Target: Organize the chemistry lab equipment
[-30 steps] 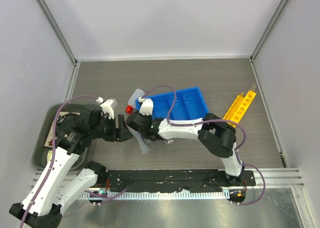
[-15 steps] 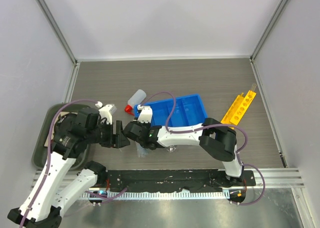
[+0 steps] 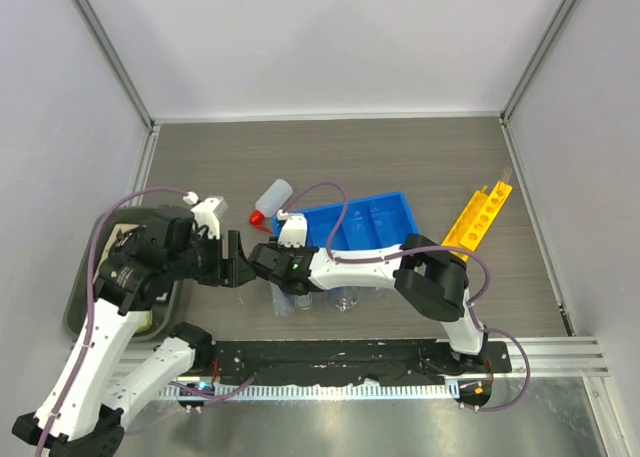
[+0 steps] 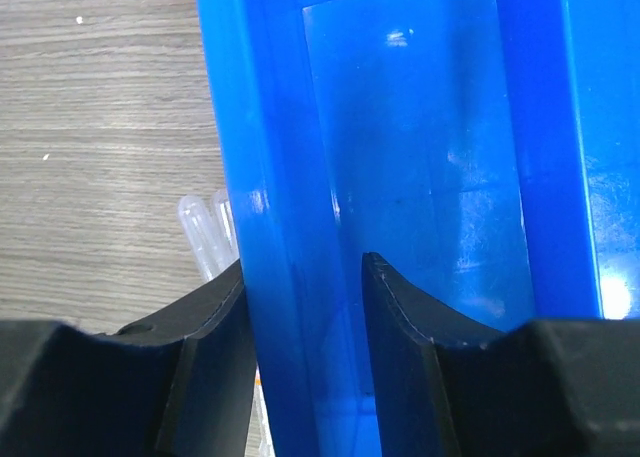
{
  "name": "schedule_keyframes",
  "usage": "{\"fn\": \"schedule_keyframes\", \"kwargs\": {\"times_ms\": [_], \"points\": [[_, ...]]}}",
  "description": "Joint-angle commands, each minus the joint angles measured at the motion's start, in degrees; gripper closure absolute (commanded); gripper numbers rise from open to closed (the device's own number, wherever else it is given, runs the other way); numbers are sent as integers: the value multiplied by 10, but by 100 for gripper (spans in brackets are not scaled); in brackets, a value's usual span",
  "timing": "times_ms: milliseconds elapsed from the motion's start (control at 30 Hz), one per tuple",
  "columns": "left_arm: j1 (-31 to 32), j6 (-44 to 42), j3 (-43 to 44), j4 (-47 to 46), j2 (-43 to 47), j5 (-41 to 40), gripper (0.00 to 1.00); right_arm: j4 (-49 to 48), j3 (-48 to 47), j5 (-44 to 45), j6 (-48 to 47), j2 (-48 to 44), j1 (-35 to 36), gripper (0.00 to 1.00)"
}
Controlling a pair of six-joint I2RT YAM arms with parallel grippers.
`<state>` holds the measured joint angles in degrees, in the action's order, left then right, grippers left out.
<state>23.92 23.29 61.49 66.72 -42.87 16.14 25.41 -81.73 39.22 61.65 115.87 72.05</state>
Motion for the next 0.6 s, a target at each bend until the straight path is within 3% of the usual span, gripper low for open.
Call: {"fn": "schedule_keyframes", "kwargs": {"times_ms": [0, 233, 567], "points": [[-4, -2, 40, -65, -24, -35, 32, 95, 5, 9, -5, -8, -21, 52], [-4, 4, 55, -91, -54, -44, 32, 101, -19, 10, -65, -59, -79, 49], [-8, 7, 64, -125, -108, -56, 32, 122, -123, -36, -172, -50, -167, 45]]}}
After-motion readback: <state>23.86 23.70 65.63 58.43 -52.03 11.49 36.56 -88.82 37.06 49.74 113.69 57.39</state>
